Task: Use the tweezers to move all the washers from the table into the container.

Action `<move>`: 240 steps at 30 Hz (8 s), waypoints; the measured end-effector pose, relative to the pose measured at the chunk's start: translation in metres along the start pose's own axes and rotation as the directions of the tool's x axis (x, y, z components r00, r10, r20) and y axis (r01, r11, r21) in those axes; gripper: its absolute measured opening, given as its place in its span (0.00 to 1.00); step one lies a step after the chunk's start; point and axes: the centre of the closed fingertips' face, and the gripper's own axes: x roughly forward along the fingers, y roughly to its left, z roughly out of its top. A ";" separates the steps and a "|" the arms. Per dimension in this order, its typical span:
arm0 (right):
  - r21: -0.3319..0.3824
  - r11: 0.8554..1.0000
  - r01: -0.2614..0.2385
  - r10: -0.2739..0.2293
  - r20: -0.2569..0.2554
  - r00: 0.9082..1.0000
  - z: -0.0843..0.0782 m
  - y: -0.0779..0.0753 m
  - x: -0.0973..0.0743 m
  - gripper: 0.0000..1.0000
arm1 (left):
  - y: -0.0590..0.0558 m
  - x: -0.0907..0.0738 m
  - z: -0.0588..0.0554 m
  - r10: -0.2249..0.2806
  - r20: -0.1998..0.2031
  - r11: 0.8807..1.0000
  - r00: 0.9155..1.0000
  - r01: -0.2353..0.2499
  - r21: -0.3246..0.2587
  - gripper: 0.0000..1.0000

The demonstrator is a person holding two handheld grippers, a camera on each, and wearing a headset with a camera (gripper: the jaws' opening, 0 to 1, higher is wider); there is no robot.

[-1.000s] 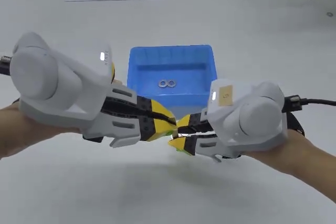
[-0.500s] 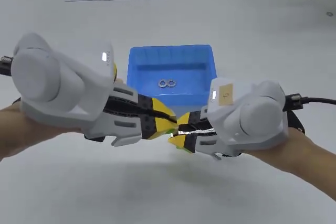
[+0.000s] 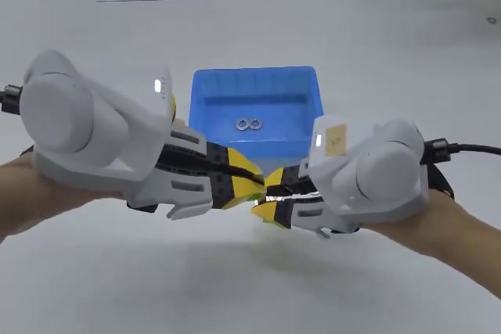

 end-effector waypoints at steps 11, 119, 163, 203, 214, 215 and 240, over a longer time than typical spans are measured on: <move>-0.006 0.999 -0.033 0.033 0.009 0.999 0.005 -0.001 0.002 0.12 | 0.003 0.000 0.000 0.003 -0.001 1.000 1.000 -0.003 -0.004 0.07; -0.008 0.997 0.082 -0.082 -0.009 0.997 0.014 -0.107 0.000 0.13 | 0.097 0.020 0.026 0.056 -0.044 0.994 0.997 -0.051 0.099 0.07; -0.169 0.986 -0.011 0.017 0.033 0.999 0.053 -0.018 -0.043 0.14 | 0.009 -0.035 0.055 0.049 -0.066 0.975 0.997 -0.033 0.221 0.07; -0.143 0.986 -0.083 0.080 -0.027 0.996 0.017 -0.014 0.003 0.11 | 0.017 -0.013 0.000 0.034 -0.124 0.996 0.992 -0.024 0.084 0.07; -0.140 0.986 -0.091 0.087 -0.033 0.996 0.013 -0.014 0.006 0.11 | 0.018 -0.009 -0.004 0.023 -0.132 0.996 0.991 -0.012 0.085 0.07; -0.146 0.985 -0.088 0.084 -0.033 0.996 0.012 -0.014 0.006 0.11 | 0.018 -0.009 -0.003 0.021 -0.131 0.996 0.991 -0.010 0.085 0.07; -0.119 0.989 -0.083 0.080 -0.034 0.996 0.009 -0.016 0.008 0.11 | 0.022 -0.004 -0.003 0.025 -0.132 0.996 0.991 -0.014 0.085 0.07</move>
